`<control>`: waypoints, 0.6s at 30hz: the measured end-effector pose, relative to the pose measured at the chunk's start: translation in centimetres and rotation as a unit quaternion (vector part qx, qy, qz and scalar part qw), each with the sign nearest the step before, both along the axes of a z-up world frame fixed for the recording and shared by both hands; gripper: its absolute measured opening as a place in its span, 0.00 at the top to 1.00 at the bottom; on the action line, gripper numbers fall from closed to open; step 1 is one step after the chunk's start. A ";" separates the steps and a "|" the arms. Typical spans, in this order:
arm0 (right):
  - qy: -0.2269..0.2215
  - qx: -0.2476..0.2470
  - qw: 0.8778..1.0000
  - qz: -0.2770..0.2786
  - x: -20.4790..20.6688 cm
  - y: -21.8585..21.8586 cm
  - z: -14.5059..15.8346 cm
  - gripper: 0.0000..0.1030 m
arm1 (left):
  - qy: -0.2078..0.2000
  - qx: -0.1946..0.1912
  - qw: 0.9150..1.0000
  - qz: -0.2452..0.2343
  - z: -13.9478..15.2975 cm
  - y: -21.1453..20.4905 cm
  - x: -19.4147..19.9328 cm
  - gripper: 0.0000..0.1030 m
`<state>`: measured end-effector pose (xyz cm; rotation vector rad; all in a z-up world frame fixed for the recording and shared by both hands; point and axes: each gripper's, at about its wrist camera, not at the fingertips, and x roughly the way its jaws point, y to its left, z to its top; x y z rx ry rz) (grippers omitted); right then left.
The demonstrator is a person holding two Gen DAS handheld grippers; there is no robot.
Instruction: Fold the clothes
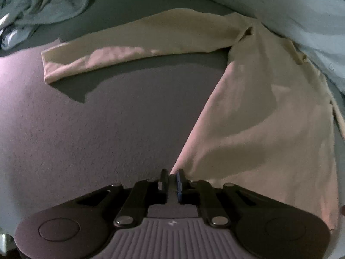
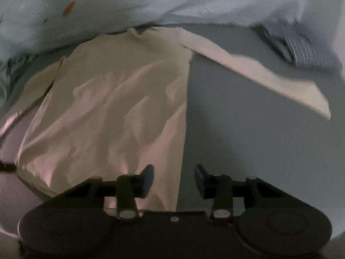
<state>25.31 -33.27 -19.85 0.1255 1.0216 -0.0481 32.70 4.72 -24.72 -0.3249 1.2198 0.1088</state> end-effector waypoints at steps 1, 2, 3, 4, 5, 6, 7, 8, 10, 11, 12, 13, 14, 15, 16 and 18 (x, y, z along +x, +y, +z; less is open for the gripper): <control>0.004 0.006 1.000 -0.014 -0.1 -0.4 -0.3 0.70 | 0.000 -0.002 1.000 0.003 -0.1 0.0 0.0 0.88; 0.006 0.018 1.000 -0.024 -0.1 -0.8 -0.7 0.70 | 0.001 -0.005 1.000 0.006 -0.2 -0.1 0.0 0.88; 0.009 0.037 0.999 -0.032 -0.1 -1.2 -1.2 0.70 | 0.000 -0.003 1.000 0.004 -0.2 -0.3 0.1 0.87; 0.012 0.060 0.997 -0.039 -0.2 -1.6 -1.5 0.69 | -0.001 0.000 1.000 0.001 -0.2 -0.5 0.1 0.88; 0.017 0.080 0.996 -0.044 -0.2 -1.9 -1.9 0.68 | -0.002 0.006 1.000 -0.005 0.0 -0.8 0.2 0.87; 0.025 0.090 0.995 -0.043 -0.2 -1.9 -2.2 0.65 | -0.003 0.012 1.000 -0.010 0.0 -0.9 0.3 0.85; 0.032 0.091 0.995 -0.039 -0.2 -1.8 -2.5 0.57 | -0.003 0.016 1.000 -0.014 -0.1 -1.0 0.5 0.80; 0.036 0.087 0.995 -0.034 -0.2 -1.6 -2.8 0.57 | -0.004 0.017 1.000 -0.018 -0.2 -1.1 0.6 0.79; 0.035 0.064 0.997 -0.017 0.0 -0.6 -3.2 0.86 | -0.010 0.024 0.999 -0.021 -0.5 -1.4 0.7 0.82; 0.032 0.054 0.998 -0.006 0.2 -0.1 -3.1 0.96 | -0.016 0.030 0.999 -0.023 -0.4 -1.6 0.7 0.90; 0.021 0.042 0.999 0.004 0.1 0.4 -2.7 0.96 | -0.018 0.037 0.999 -0.022 -0.1 -1.8 0.6 0.97; 0.009 0.024 1.000 0.012 -0.4 0.8 -2.1 0.97 | -0.018 0.043 0.999 -0.021 0.1 -2.0 0.5 0.97; -0.003 0.007 1.000 0.017 -0.9 1.1 -1.3 0.97 | -0.017 0.044 0.999 -0.021 0.5 -2.0 0.3 0.98; -0.015 -0.004 1.000 0.016 -1.5 1.1 -0.3 0.97 | -0.015 0.037 0.999 -0.022 1.0 -1.8 0.0 0.98; -0.020 -0.011 1.000 0.011 -2.0 1.0 0.4 0.97 | -0.013 0.026 0.999 -0.020 1.5 -1.3 -0.6 0.98; -0.016 -0.013 1.000 0.001 -2.8 0.3 1.1 0.97 | -0.001 0.030 0.999 -0.022 1.9 -0.4 -2.2 1.00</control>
